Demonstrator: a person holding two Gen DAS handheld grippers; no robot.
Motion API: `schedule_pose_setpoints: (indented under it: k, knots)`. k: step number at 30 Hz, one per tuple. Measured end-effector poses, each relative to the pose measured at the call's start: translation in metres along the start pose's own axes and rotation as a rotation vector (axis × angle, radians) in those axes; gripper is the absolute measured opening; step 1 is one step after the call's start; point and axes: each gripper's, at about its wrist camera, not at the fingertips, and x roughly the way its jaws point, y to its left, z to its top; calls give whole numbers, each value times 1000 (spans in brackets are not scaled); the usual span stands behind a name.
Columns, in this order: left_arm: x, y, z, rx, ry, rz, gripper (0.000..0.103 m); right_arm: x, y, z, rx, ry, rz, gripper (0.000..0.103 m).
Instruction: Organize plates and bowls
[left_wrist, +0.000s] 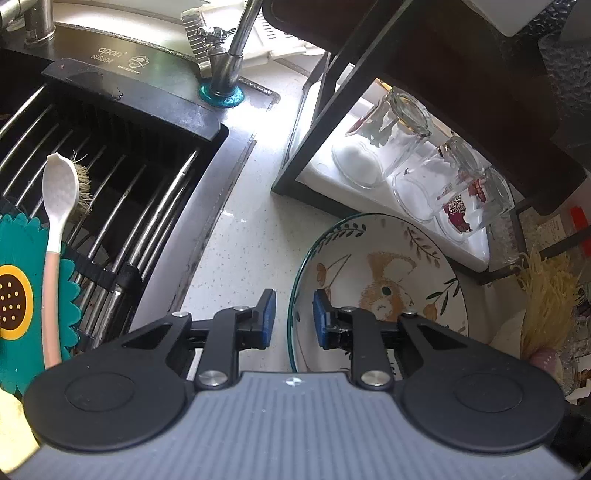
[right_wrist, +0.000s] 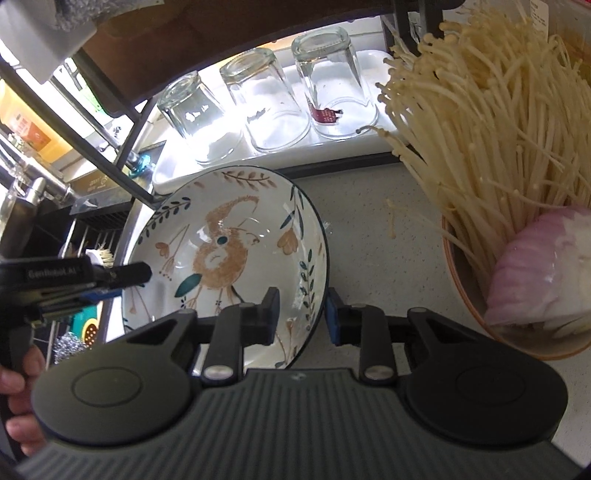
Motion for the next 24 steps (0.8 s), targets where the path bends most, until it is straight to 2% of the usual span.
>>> schedule_pose_setpoints:
  k: [9, 24]
  knots:
    - [5, 2, 4, -20, 1, -18, 11, 5, 0, 5, -8, 0, -15, 22]
    - [-12, 0, -2, 3, -20, 10, 7, -1, 3, 6, -37, 9, 8, 20]
